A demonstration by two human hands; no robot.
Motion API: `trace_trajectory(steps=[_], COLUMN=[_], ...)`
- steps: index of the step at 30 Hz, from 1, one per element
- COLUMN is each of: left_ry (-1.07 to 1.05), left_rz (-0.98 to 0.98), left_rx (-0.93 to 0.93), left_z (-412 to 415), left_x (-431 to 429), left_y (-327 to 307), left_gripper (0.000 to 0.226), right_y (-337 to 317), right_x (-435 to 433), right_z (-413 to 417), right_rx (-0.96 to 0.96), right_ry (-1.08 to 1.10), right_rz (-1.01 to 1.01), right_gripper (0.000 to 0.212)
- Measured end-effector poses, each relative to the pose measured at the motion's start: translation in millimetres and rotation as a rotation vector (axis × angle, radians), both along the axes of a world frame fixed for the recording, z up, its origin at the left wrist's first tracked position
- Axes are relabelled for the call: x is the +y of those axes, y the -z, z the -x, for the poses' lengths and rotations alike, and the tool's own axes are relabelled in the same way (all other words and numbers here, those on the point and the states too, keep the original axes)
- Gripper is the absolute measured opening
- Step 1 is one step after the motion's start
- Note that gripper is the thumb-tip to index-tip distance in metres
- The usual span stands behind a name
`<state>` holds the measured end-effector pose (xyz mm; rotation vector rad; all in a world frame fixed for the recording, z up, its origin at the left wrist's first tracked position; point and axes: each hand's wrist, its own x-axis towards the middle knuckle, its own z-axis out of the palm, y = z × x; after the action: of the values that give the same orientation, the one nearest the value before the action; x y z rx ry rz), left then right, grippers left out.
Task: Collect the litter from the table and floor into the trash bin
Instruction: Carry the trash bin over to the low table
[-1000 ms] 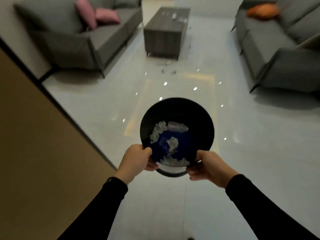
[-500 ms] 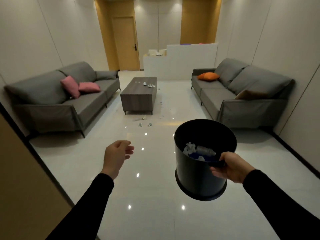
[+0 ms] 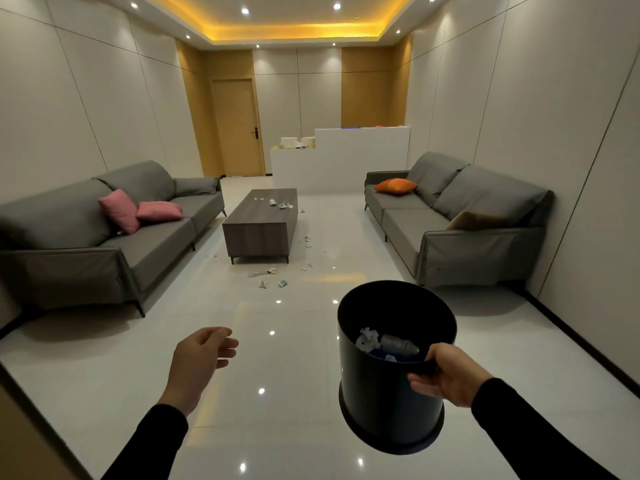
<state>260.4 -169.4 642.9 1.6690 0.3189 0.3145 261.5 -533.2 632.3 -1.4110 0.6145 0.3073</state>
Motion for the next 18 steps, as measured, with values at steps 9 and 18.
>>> trace_trajectory(steps=[9, 18], left_ry=[-0.008, -0.006], left_rz=[0.021, 0.053], left_rx=[0.074, 0.108], left_z=[-41.7, -172.7], left_x=[-15.3, -6.2], left_y=[30.4, 45.5], left_gripper=[0.017, 0.017], right_y=[9.2, 16.1], right_x=[-5.6, 13.3], right_z=[-56.0, -190.7], right_rx=[0.036, 0.062], right_ry=[-0.052, -0.035], right_rz=[-0.001, 0.016], right_gripper=[0.041, 0.041])
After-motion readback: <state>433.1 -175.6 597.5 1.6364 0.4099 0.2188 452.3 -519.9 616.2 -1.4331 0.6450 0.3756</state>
